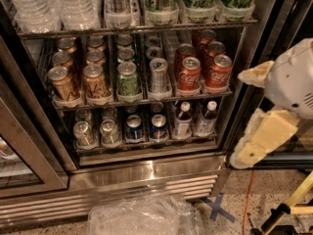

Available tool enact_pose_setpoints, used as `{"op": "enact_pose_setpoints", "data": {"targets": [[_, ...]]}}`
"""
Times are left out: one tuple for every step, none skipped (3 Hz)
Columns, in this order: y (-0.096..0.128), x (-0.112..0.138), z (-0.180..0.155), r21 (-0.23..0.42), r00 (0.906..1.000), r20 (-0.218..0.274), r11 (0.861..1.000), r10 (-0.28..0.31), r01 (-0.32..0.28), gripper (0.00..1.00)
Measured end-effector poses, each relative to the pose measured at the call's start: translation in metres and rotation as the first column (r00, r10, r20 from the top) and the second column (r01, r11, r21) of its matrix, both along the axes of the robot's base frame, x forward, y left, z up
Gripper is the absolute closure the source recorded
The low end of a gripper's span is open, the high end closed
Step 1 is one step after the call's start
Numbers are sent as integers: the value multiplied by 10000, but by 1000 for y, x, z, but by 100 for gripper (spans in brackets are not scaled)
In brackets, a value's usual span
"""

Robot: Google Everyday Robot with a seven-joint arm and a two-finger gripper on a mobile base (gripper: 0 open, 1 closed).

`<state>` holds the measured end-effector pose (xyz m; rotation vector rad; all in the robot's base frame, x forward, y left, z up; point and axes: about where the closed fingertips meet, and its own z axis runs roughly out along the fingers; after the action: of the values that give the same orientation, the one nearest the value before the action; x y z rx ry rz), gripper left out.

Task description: Pick orange can from middle shelf of fridge

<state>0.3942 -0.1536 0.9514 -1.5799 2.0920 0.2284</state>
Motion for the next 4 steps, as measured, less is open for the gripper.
{"op": "enact_pose_setpoints", "data": {"targets": [[34,-3,-14,1053,9991,-29,9936,-413,414,0],[75,-3,-12,2273,9988,178,9730,-455,403,0],[76,-4,-10,2299,9985,262,9724,-478,405,0],[91,-1,-19,2842,9968,267,9566,-753,646,0]]}}
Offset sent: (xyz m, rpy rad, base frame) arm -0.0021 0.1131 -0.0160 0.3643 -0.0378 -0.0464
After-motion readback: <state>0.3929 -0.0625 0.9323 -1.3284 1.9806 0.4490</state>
